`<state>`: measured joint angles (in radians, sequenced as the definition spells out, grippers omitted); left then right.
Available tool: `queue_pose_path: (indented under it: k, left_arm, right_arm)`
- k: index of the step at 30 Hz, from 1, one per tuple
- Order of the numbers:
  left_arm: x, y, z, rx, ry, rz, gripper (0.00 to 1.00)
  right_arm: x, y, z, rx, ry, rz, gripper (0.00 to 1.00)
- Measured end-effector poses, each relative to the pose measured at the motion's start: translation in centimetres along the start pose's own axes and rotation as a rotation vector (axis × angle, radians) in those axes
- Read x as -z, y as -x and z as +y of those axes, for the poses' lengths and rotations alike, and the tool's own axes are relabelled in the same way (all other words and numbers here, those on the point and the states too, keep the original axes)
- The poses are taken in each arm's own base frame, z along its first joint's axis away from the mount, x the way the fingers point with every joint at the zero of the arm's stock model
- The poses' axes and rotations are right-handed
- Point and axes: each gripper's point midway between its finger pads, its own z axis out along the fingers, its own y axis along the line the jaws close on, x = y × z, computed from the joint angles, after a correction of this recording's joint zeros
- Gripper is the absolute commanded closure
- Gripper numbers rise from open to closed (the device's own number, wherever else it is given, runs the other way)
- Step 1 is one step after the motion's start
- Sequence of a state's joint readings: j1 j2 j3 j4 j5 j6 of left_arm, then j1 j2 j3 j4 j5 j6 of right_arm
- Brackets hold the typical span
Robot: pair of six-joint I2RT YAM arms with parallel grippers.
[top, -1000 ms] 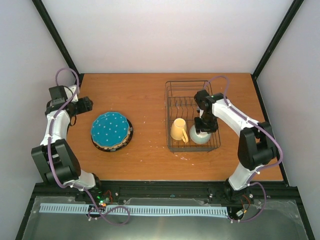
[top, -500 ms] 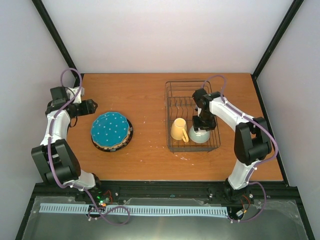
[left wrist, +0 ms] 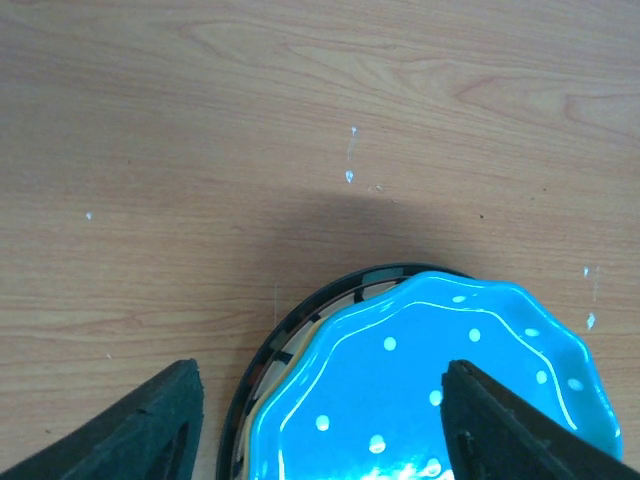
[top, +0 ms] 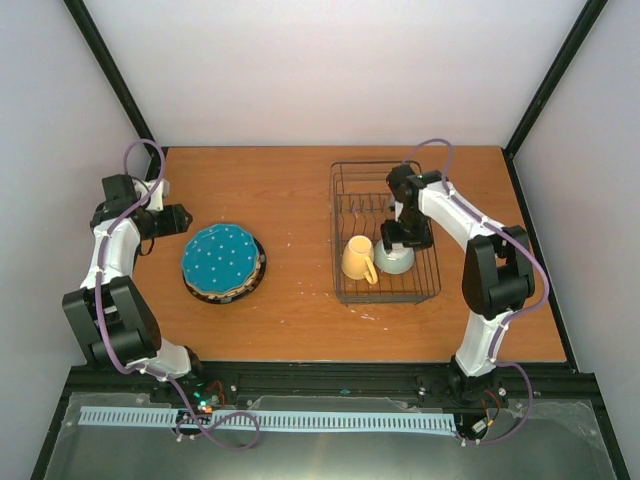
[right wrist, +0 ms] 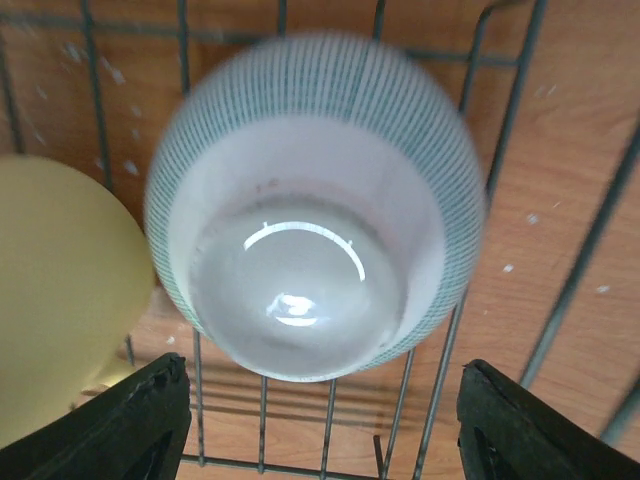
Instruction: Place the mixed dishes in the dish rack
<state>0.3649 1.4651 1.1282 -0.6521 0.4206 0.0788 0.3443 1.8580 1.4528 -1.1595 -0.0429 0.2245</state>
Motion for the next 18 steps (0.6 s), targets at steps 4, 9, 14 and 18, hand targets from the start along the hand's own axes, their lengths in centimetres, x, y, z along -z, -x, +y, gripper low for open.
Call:
queue_pose_path:
  k: [4,9,14,18]
  left_arm:
    - [0.2,-0.5,0.2,-0.003,0.006,0.012,0.49]
    - [1.0,-1.1,-0.5,-0.019,-0.015,0.018,0.59]
    - [0.8,-2.6,-1.2,-0.041,-0.057,0.040,0.62]
    - [0.0,-4.8,-0.5,-0.054,-0.028,0.094,0.61]
  right_arm:
    - [3.3,2.5,-0.4,-0.024,0.016,-0.099,0.28]
    - [9.1,5.8,-1.7,-0.068,0.047,-0.293,0.28]
    - [11.7,7.9,-3.8,-0.136,0.097,-0.388,0.28]
    - [11.7,8.1,-4.4,-0.156,0.116,-0.387,0.28]
